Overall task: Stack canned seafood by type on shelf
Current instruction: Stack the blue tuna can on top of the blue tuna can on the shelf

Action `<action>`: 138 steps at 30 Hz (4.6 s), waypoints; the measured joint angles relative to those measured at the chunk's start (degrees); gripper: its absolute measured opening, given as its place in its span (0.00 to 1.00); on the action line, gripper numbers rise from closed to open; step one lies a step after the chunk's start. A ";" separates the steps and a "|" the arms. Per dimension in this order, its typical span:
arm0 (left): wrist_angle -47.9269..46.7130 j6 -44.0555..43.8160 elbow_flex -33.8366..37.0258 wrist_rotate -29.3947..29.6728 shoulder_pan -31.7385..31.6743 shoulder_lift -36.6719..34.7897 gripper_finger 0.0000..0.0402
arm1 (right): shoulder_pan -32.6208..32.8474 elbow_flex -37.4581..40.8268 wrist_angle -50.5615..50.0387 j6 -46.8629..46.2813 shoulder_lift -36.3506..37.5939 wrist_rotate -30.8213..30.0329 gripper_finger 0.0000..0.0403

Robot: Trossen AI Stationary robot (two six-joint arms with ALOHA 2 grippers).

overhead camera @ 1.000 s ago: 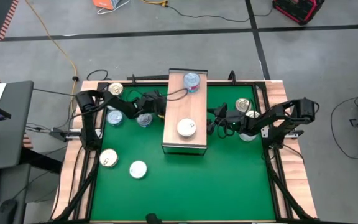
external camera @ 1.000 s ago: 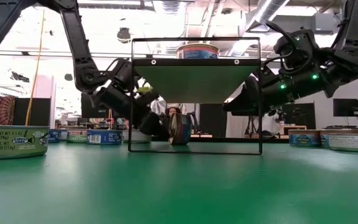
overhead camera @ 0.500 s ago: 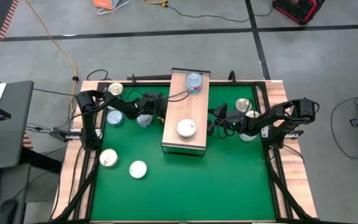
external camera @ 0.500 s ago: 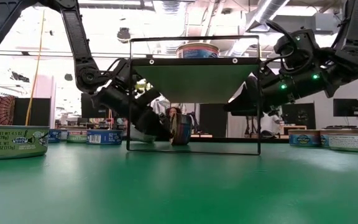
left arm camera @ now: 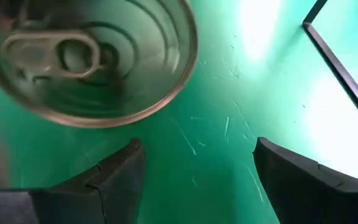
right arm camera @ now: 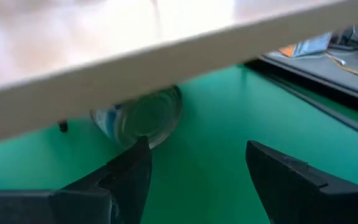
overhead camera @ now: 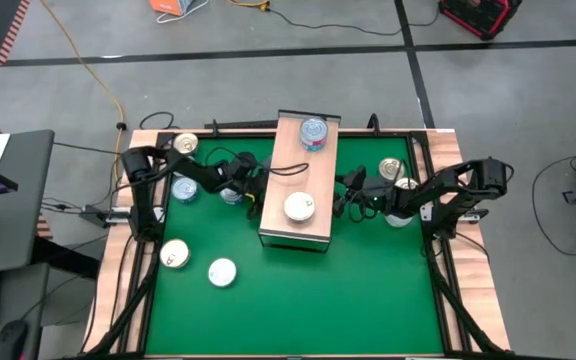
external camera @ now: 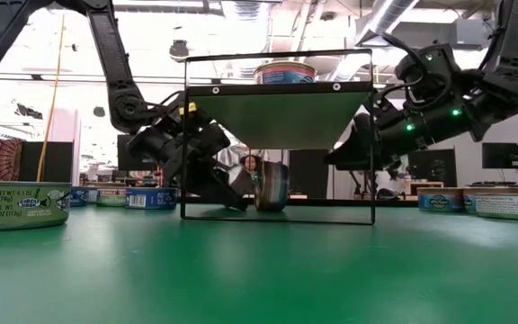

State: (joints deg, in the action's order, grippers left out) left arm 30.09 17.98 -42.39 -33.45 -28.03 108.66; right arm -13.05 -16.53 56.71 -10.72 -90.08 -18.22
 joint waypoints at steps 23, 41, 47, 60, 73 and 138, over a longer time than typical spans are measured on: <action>-0.97 -3.29 0.09 13.66 4.79 -4.53 0.72 | 3.52 0.00 -10.49 1.77 0.98 -1.70 0.71; -2.10 -2.60 0.07 33.73 13.99 -6.39 0.72 | 1.88 0.02 -45.71 -4.91 30.16 -2.98 0.71; -3.09 -4.02 0.98 32.22 12.28 -11.01 0.72 | 3.10 0.01 -49.46 -5.50 35.64 -3.93 0.71; 27.67 -7.38 8.07 31.46 12.28 -8.41 0.72 | 4.82 0.04 -44.75 -5.38 35.06 -6.40 0.71; 25.83 -7.77 2.00 30.74 11.52 -4.23 0.72 | 4.80 0.07 -43.55 -5.31 34.53 -6.49 0.71; -28.18 -14.62 3.43 39.04 17.11 -22.47 0.72 | 6.68 0.00 -42.77 -5.34 34.53 -7.39 0.71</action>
State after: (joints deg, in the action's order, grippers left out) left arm 1.91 3.35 -38.96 5.59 -10.92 86.20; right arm -6.37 -16.53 13.95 -16.07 -55.55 -25.61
